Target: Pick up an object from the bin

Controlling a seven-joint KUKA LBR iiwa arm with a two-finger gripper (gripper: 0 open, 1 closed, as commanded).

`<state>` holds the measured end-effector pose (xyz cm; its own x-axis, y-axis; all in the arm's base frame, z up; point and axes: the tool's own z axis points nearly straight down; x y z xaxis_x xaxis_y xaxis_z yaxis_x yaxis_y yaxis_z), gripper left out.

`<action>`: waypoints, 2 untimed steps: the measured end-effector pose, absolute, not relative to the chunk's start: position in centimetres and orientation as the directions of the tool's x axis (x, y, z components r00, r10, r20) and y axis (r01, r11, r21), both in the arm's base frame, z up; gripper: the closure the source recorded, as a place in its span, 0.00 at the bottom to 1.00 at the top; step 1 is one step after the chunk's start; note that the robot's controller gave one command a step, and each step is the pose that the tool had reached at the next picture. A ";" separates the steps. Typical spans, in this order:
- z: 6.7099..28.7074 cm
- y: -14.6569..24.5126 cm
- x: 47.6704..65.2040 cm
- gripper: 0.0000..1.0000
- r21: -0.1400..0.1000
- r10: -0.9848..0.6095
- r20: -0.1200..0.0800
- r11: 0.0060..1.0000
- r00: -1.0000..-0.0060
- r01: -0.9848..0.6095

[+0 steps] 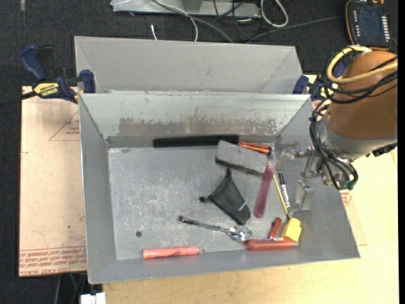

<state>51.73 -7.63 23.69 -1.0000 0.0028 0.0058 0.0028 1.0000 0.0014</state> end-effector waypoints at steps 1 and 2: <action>24.0 -7.6 51.9 0.00 0.000 -0.001 -0.001 1.000 -1.000 -0.001; 7.7 -0.3 49.6 0.00 0.001 -0.064 -0.005 0.998 -0.998 -0.064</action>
Offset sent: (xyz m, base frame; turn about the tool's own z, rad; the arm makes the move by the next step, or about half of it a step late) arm -0.0235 0.0760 -0.1669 -0.0688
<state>49.61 -0.30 7.74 -0.9979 -0.0642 -0.0050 -0.0642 0.9979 0.0006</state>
